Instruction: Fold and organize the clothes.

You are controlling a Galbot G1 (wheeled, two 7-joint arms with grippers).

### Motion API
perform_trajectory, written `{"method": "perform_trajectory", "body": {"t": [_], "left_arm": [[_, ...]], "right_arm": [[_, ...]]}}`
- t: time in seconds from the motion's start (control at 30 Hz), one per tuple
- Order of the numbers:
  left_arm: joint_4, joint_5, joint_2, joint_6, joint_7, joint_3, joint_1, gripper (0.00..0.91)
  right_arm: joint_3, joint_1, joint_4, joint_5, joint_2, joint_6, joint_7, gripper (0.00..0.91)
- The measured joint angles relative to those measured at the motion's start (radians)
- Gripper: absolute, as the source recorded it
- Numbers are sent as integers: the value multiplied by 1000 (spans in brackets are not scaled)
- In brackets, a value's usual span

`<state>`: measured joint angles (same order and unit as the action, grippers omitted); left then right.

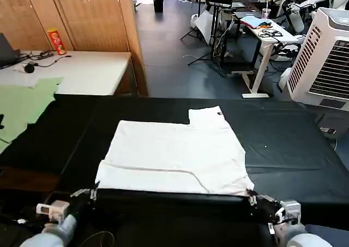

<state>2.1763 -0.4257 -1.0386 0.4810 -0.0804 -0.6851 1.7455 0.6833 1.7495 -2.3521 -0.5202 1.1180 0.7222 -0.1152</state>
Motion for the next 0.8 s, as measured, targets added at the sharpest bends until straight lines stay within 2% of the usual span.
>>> {"method": "perform_trajectory", "body": {"t": [0.1, 0.23, 0.4, 0.53, 0.67, 0.8], "left_arm": [[17, 0, -2, 28, -13, -15, 13, 878], [50, -12, -9, 20, -52, -38, 35, 878], [80, -59, 11, 35, -98, -44, -25, 878], [36, -152, 42, 98, -129, -12, -190, 878], [-59, -245, 76, 121, -110, 56, -408, 878], [-177, -277, 87, 123, -98, 154, -606, 878]], "right_arm": [[18, 3, -30, -20, -1, -4, 5, 878], [32, -42, -41, -43, -9, -63, 18, 878], [-10, -246, 68, -46, -50, -149, 19, 878], [-81, -453, 220, -45, -71, -173, -5, 878], [-174, -656, 382, -33, -69, -181, -27, 878], [-273, -829, 561, -23, -48, -188, -31, 878]]}}
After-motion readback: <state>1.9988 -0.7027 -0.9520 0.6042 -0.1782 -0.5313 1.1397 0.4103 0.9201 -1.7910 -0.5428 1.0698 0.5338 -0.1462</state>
